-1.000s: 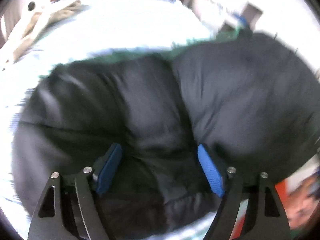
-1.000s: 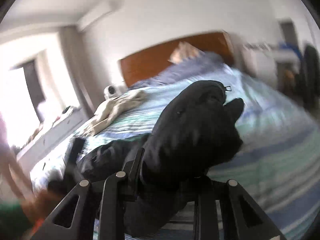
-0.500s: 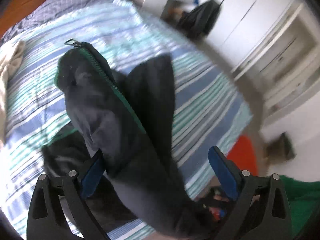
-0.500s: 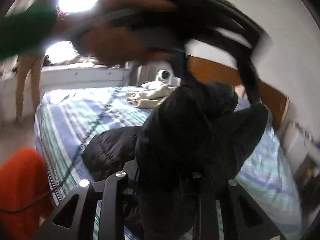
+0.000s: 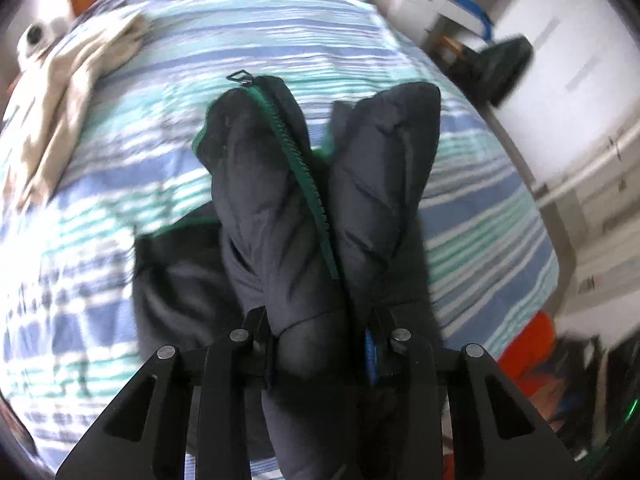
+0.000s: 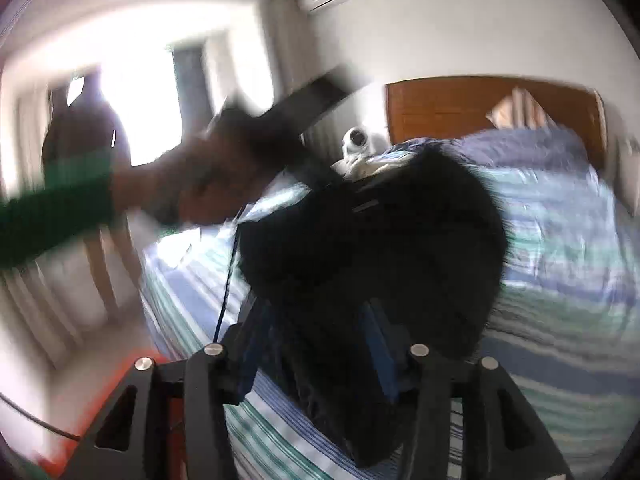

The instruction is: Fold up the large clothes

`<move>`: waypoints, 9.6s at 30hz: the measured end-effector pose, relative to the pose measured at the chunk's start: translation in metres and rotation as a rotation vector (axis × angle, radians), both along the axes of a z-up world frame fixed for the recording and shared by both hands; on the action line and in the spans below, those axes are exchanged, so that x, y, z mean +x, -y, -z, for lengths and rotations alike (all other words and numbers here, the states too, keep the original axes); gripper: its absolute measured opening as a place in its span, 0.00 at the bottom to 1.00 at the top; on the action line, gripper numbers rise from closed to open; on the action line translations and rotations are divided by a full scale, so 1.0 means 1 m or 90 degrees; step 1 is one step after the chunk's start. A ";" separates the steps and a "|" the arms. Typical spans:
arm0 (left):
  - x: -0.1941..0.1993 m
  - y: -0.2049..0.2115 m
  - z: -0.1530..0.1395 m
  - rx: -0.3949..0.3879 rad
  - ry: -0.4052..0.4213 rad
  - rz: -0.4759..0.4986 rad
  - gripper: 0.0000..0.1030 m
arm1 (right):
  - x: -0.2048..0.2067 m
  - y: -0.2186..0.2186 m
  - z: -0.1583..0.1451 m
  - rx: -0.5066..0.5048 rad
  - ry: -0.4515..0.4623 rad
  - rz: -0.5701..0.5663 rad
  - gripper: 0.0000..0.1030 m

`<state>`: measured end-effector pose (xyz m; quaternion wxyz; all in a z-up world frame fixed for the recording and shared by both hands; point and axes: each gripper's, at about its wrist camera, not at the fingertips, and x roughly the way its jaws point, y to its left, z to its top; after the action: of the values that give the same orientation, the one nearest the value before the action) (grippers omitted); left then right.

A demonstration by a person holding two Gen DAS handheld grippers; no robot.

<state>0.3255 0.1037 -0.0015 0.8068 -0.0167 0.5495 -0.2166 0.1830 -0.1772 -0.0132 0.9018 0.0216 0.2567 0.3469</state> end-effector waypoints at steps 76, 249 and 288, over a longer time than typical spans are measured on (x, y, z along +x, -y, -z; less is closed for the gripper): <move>-0.045 -0.087 0.138 -0.099 0.059 -0.179 0.48 | 0.038 -0.053 0.124 -0.214 -0.230 -0.036 0.44; 0.186 -0.042 0.164 -0.179 0.075 -0.166 0.97 | 0.321 0.074 0.107 0.138 -0.314 0.076 0.80; -0.176 0.097 -0.026 0.179 0.434 -0.274 1.00 | -0.023 0.042 -0.072 -0.206 0.026 0.313 0.96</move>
<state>0.1494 0.0071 0.0245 0.9634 0.0519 0.2598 0.0408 0.1597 -0.2196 0.0591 0.9554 -0.0680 0.2778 0.0733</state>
